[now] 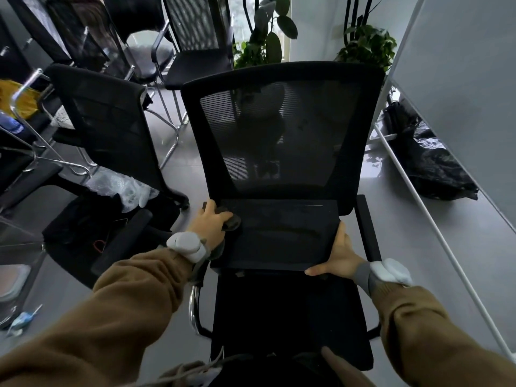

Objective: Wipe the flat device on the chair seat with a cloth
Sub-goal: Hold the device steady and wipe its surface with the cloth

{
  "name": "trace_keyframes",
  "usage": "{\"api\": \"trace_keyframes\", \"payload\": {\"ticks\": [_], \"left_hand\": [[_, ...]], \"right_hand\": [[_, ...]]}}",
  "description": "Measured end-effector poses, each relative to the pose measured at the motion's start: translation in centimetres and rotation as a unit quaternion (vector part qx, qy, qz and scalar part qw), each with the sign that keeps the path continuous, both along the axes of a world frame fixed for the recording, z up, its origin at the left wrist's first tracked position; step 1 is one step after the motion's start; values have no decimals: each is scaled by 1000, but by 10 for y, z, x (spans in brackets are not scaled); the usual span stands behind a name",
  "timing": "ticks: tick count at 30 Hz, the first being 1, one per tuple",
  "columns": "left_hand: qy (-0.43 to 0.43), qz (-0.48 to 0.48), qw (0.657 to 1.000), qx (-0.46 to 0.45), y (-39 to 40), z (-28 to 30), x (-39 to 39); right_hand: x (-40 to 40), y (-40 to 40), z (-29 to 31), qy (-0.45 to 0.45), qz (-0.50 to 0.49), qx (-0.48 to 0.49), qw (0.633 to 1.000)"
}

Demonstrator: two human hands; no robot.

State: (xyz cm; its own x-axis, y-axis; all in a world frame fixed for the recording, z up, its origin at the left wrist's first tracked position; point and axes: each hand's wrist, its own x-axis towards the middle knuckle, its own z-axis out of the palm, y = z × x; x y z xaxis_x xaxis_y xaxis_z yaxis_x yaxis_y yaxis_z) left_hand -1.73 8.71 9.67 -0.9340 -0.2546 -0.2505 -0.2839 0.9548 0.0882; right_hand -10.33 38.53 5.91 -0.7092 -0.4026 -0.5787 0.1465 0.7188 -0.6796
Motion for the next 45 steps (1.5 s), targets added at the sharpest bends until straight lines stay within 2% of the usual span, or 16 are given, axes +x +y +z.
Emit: {"api": "trace_keyframes", "payload": {"ticks": [2,6,11,15,24,31,40,42,45], "left_hand": [[-5,-20,1000,11,-1,-3,13],[-14,-29,995,91,-2,-8,42],[-7,-30,992,126,10,-9,77],[39,28,987,150,25,-11,90],[95,48,989,103,19,-13,41],[73,85,992,62,8,-3,-30],[140,233,947,169,5,-2,-62],[147,227,946,180,7,-3,-54],[147,166,959,178,10,-8,-33]], "right_hand": [[1,0,0,-7,3,3,1000],[3,1,-1,-18,3,7,1000],[2,1,0,-21,5,5,1000],[3,2,1,-20,3,4,1000],[2,2,3,-11,3,2,1000],[1,2,2,2,1,5,1000],[-1,1,4,9,11,17,1000],[-1,1,3,6,12,18,1000],[0,2,2,-1,12,21,1000]]}}
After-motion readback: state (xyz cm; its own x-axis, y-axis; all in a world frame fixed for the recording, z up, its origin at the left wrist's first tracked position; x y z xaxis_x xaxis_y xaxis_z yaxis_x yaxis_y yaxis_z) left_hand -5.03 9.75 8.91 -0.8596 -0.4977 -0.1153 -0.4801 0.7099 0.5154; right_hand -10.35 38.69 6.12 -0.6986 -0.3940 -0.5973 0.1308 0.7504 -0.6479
